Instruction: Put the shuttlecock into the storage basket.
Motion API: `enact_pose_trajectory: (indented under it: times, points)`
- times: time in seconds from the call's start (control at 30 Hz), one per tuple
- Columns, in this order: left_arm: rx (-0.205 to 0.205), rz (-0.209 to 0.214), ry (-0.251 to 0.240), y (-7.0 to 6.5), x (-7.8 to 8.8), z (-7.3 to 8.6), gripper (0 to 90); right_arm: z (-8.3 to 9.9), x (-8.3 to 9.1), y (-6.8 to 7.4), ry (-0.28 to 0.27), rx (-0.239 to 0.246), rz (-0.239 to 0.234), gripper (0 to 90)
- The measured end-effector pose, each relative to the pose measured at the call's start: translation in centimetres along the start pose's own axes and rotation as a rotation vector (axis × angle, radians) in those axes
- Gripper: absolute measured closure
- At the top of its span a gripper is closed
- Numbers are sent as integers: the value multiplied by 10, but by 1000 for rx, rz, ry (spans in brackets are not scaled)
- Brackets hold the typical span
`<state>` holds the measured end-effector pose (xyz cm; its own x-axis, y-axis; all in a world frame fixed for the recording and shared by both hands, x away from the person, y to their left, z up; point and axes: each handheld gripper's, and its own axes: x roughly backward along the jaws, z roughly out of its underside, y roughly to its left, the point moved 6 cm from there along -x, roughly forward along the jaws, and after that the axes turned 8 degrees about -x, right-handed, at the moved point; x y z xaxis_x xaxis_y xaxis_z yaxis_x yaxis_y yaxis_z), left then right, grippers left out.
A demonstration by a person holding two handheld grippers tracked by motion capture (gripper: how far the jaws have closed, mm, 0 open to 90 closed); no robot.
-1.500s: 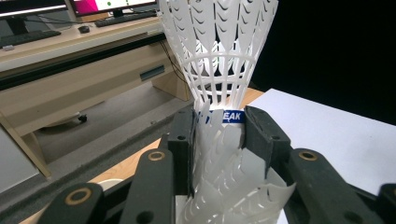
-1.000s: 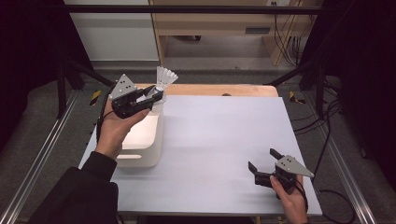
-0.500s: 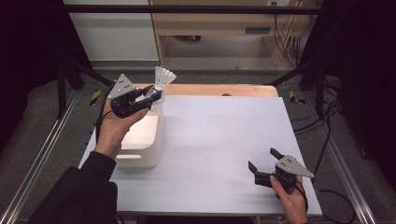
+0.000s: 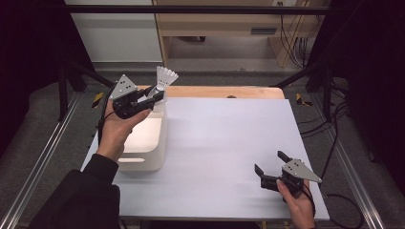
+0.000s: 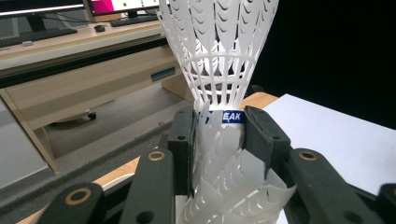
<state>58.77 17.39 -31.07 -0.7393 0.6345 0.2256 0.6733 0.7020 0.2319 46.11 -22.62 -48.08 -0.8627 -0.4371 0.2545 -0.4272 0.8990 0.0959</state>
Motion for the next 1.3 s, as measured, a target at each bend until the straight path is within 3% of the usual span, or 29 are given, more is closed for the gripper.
enact_pose_trajectory:
  times: [0.3,0.5,0.8,1.3]
  points:
    - [-13,6,13,0,-9,4,648,1,-1,1,1,4,-5,35]
    - [-10,-9,19,6,-15,10,648,0,0,1,1,5,-7,35]
    - [5,-30,10,18,-26,19,648,1,0,2,4,8,-10,35]
    - [26,-38,2,24,-34,29,648,1,-1,2,-5,13,1,35]
